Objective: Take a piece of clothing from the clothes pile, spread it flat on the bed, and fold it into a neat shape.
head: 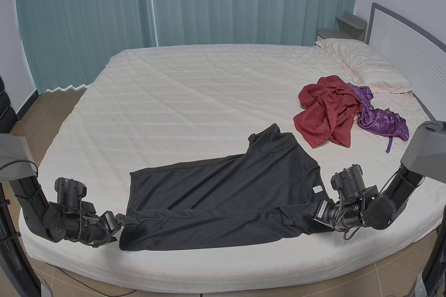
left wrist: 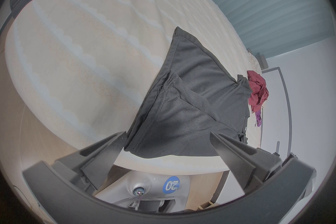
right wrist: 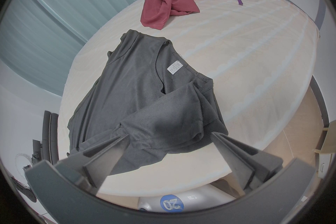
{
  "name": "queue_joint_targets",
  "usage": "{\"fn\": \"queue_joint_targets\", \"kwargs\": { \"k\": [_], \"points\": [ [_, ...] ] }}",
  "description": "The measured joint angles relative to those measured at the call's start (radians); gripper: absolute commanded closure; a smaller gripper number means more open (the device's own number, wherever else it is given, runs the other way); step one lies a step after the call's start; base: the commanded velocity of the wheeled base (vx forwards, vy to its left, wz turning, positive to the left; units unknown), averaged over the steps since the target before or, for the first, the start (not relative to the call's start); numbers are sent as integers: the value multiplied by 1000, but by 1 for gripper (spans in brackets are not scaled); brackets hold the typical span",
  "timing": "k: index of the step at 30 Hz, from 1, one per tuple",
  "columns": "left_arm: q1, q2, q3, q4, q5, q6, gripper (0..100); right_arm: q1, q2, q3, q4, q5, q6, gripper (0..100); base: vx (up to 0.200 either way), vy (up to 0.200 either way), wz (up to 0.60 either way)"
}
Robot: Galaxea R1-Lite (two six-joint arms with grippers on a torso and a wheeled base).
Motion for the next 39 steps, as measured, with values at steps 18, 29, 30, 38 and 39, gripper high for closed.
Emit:
{"fn": "queue_joint_targets", "kwargs": {
  "k": [18, 29, 30, 38, 39],
  "points": [
    [0, 0, -1, 0, 0, -1, 0, -11, -19, 65, 1, -23, -3, 100, 0, 0, 0],
    [0, 0, 0, 0, 0, -1, 0, -14, -131, 131, 11, -23, -32, 100, 0, 0, 0],
    [0, 0, 0, 0, 0, -1, 0, -14, -135, 136, 10, -23, -38, 100, 0, 0, 0],
    [0, 0, 0, 0, 0, -1, 0, -15, -115, 135, 1, -11, -54, 0, 0, 0, 0],
    [0, 0, 0, 0, 0, -1, 0, -14, -112, 131, 0, -10, -55, 0, 0, 0, 0]
  ]
}}
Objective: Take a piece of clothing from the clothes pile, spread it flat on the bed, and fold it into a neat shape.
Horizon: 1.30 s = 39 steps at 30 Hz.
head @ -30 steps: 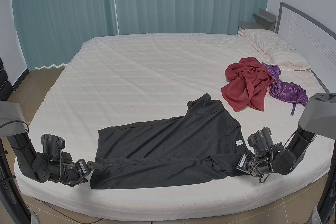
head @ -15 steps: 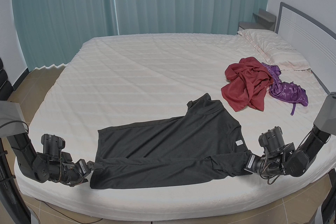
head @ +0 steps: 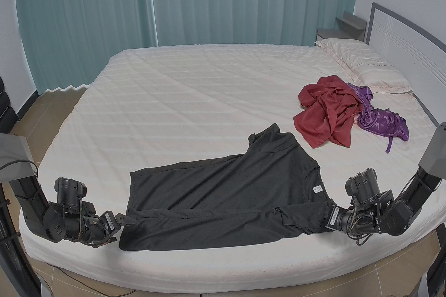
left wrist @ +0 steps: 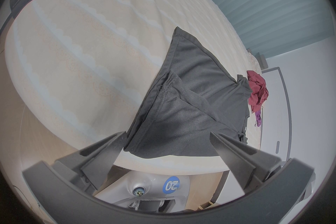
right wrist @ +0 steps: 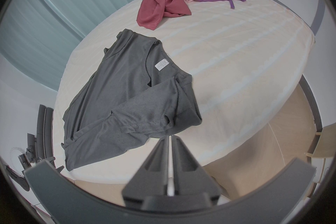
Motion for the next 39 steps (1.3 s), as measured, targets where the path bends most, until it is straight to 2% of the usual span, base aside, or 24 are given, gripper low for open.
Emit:
{"fn": "queue_joint_targets", "kwargs": {
  "k": [20, 21, 31, 39],
  "points": [
    [0, 0, -1, 0, 0, 0, 0, 2, 148, -203, 0, 4, 9, 0, 0, 0, 0],
    [0, 0, -1, 0, 0, 0, 0, 3, 156, -205, 0, 4, 9, 100, 0, 0, 0],
    [1, 0, -1, 0, 0, 0, 0, -13, 202, -198, 10, -10, 5, 100, 0, 0, 0],
    [0, 2, -2, 0, 0, 0, 0, -30, 153, -162, 14, -11, -4, 100, 0, 0, 0]
  ]
}}
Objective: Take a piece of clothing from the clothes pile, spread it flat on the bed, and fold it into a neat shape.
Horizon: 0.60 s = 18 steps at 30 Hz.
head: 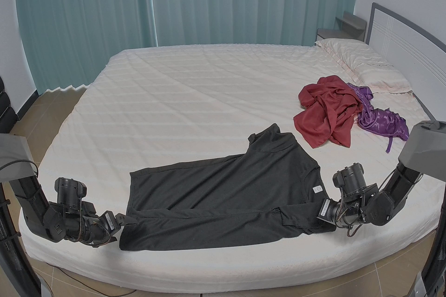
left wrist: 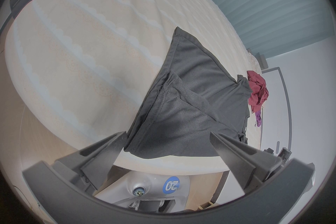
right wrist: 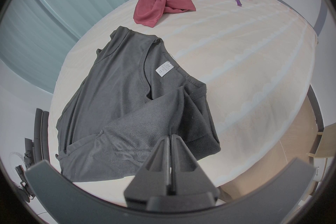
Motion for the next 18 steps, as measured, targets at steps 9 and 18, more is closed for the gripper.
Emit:
{"fn": "queue_joint_targets", "kwargs": {
  "k": [9, 18],
  "points": [
    [0, 1, 1, -1, 0, 0, 0, -16, -95, 82, 4, 0, -18, 100, 0, 0, 0],
    [0, 2, 1, -1, 0, 0, 0, -27, -128, 130, 12, 2, -35, 100, 0, 0, 0]
  ]
}}
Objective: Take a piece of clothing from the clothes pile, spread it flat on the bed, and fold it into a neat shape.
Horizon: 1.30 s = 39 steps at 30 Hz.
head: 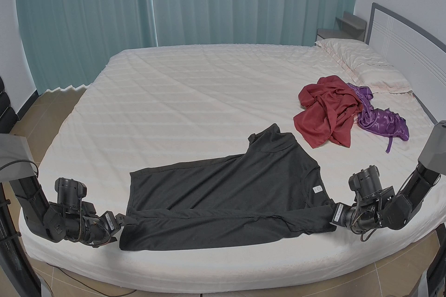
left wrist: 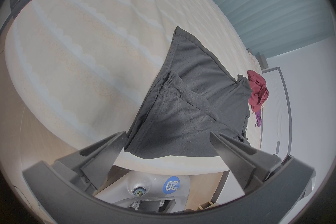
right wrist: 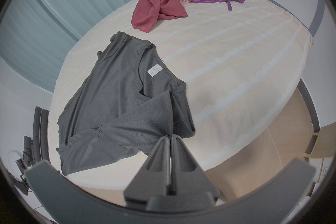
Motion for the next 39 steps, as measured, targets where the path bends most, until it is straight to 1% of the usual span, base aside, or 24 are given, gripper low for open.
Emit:
{"fn": "queue_joint_targets", "kwargs": {
  "k": [2, 3, 10, 14, 18, 19, 24, 27, 28, 33, 39],
  "points": [
    [0, 0, 0, 0, 0, 0, 0, -2, 0, 9, 6, -1, -12, 100, 0, 0, 0],
    [-1, 0, 0, 0, 0, 0, 0, -2, 1, 13, 7, 0, -16, 0, 0, 0, 0],
    [0, 0, 0, 0, 0, 0, 0, -5, 0, 20, 0, 0, -30, 0, 0, 0, 0],
    [0, 0, 0, 0, 0, 0, 0, 18, -14, 11, -4, 2, -29, 0, 0, 0, 0],
    [0, 0, 0, 0, 0, 0, 0, 89, -26, -5, -4, 5, -18, 0, 0, 0, 0],
    [0, 0, 0, 0, 0, 0, 0, 119, -26, -13, -4, 5, -11, 0, 0, 0, 0],
    [-1, 0, 0, 0, 0, 0, 0, 230, 14, -77, -2, 0, 43, 0, 0, 0, 0],
    [0, 0, 0, 0, 0, 0, 0, 284, 65, -120, -2, -18, 63, 0, 0, 0, 0],
    [0, 0, 0, 0, 0, 0, 0, 300, 87, -138, -2, -34, 66, 0, 0, 0, 0],
    [0, 0, 0, 0, 0, 0, 0, 335, 172, -211, 3, -93, 63, 0, 0, 0, 0],
    [0, 0, -1, 0, 0, 0, 0, 346, 225, -249, 7, -111, 50, 0, 0, 0, 0]
  ]
}}
